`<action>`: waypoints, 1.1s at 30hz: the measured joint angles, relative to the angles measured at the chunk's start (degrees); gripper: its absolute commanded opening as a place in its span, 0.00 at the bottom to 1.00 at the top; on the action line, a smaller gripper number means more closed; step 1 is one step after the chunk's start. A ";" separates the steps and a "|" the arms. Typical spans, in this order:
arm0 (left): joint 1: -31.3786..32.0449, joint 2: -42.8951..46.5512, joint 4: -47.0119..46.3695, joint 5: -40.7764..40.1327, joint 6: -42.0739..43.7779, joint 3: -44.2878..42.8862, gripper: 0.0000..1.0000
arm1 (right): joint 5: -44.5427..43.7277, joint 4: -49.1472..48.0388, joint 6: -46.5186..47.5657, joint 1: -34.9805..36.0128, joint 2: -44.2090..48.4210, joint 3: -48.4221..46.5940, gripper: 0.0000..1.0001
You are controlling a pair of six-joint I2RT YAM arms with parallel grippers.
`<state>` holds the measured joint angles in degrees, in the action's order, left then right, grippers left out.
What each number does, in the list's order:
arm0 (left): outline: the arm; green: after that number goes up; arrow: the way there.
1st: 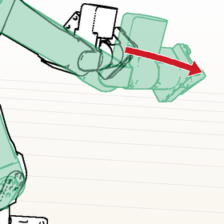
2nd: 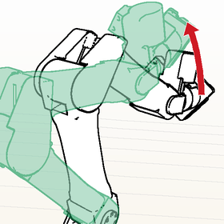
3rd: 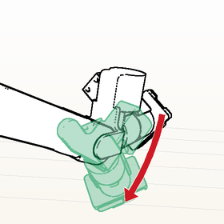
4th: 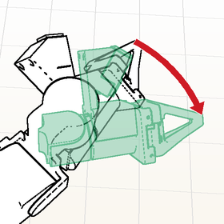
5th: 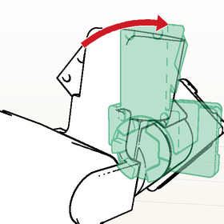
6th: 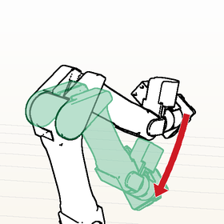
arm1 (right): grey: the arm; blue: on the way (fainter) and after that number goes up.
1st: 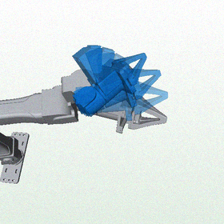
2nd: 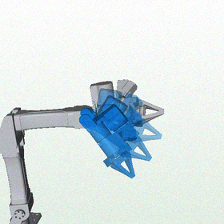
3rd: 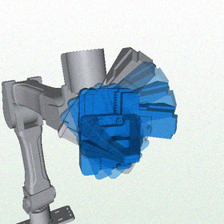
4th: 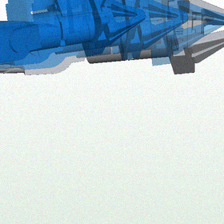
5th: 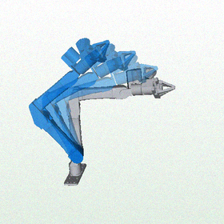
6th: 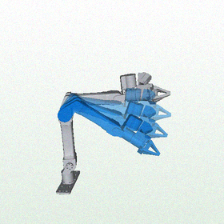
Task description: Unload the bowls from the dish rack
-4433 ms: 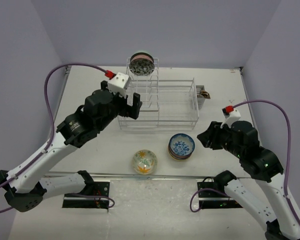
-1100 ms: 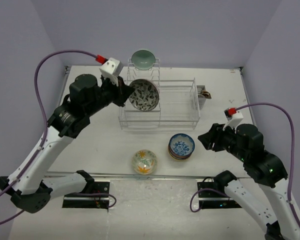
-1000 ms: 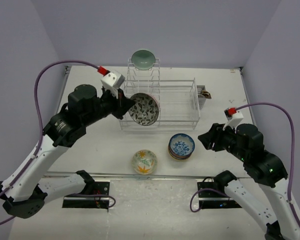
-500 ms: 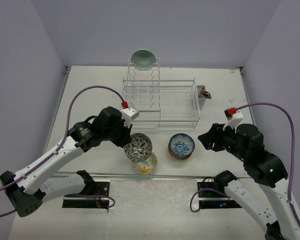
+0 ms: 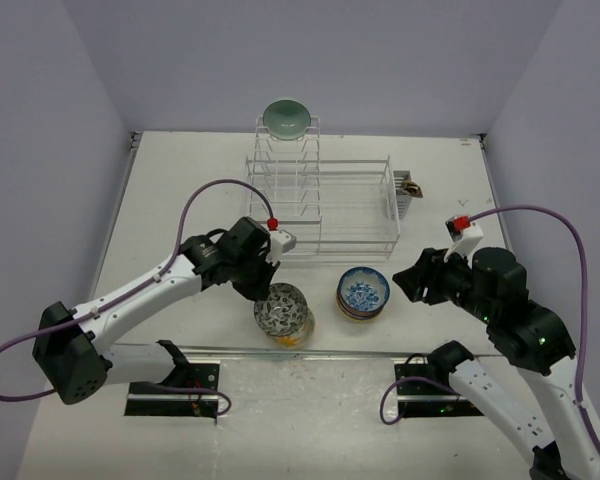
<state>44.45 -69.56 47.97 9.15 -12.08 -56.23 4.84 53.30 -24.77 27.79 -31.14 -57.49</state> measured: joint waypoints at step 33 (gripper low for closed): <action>0.68 -8.57 -7.65 4.26 3.72 2.62 0.00 | 1.22 -0.04 0.00 0.00 -0.02 1.07 0.54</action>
<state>45.12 -78.13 40.32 13.41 -8.36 -53.60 6.07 53.25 -24.77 27.79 -31.16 -56.42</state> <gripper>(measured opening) 0.046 0.538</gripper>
